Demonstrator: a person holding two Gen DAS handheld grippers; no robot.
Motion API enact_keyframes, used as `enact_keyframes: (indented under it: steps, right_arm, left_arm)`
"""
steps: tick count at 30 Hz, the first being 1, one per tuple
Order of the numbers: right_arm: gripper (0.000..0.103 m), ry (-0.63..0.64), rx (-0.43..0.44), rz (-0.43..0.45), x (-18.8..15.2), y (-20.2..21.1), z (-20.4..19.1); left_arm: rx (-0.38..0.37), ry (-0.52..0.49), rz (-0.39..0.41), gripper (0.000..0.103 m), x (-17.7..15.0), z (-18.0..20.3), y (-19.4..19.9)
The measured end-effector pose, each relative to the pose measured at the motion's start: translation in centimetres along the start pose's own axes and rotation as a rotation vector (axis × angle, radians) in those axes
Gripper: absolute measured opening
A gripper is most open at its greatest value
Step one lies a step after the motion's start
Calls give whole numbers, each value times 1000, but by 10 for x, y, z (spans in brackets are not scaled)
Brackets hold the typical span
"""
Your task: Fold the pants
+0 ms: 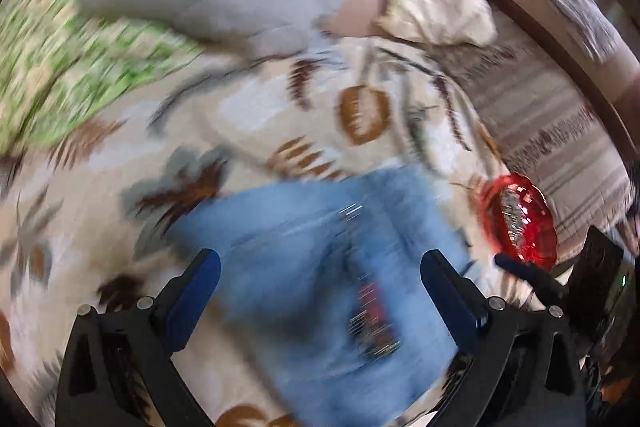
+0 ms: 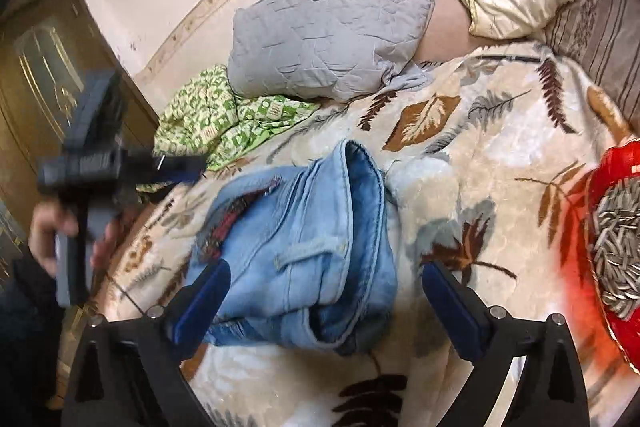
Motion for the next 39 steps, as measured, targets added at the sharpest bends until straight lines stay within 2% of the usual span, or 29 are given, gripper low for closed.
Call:
enact_keyframes:
  steps: [3, 7, 8, 9, 12, 14, 15, 16, 17, 20, 22, 32, 39]
  right_arm:
    - [98, -46, 60, -23, 8, -15, 5]
    - [96, -105, 80, -89, 8, -38, 6]
    - [91, -107, 79, -100, 6, -42, 6]
    - [89, -103, 84, -108, 6, -46, 4]
    - [78, -49, 51, -128, 6, -53, -2]
    - [66, 4, 0, -147, 4, -57, -5]
    - [62, 34, -29, -158, 2, -58, -7]
    - [52, 63, -52, -168, 0, -60, -9]
    - [48, 94, -76, -178, -1, -62, -11]
    - [42, 152, -130, -179, -5, -63, -14]
    - [41, 166, -151, -178, -5, -63, -15]
    - [34, 225, -208, -171, -4, -56, -21]
    - [33, 273, -304, -191, -19, -72, -12]
  left_arm:
    - [-19, 142, -15, 100, -29, -36, -4]
    - [-177, 250, 15, 100, -75, -36, -3]
    - [-236, 246, 35, 100, -89, -29, -2]
    - [-258, 240, 42, 100, -96, -25, -2]
    - [-296, 223, 30, 100, -117, -12, -15]
    - [-297, 241, 1, 100, -126, -9, -30]
    - [-311, 254, -17, 93, -127, -9, -34]
    - [-330, 265, -39, 86, -129, -8, -39]
    - [-347, 274, -62, 71, -131, -7, -45]
    - [-334, 246, -68, 60, -130, -3, -43]
    - [-318, 227, -67, 57, -128, -1, -40]
    - [-318, 223, -61, 56, -128, -3, -42]
    - [-264, 170, -69, 56, -127, 0, -46]
Point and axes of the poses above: each gripper's, at about its wrist camera, not at the fingertips, and y roughly against the way its jaws point, z to its right, x to its top, the point moved 6 cm from there along -y, roughly the way its jaws point, and after that the axes turned 1 degree about z, right-handed, at the moved point
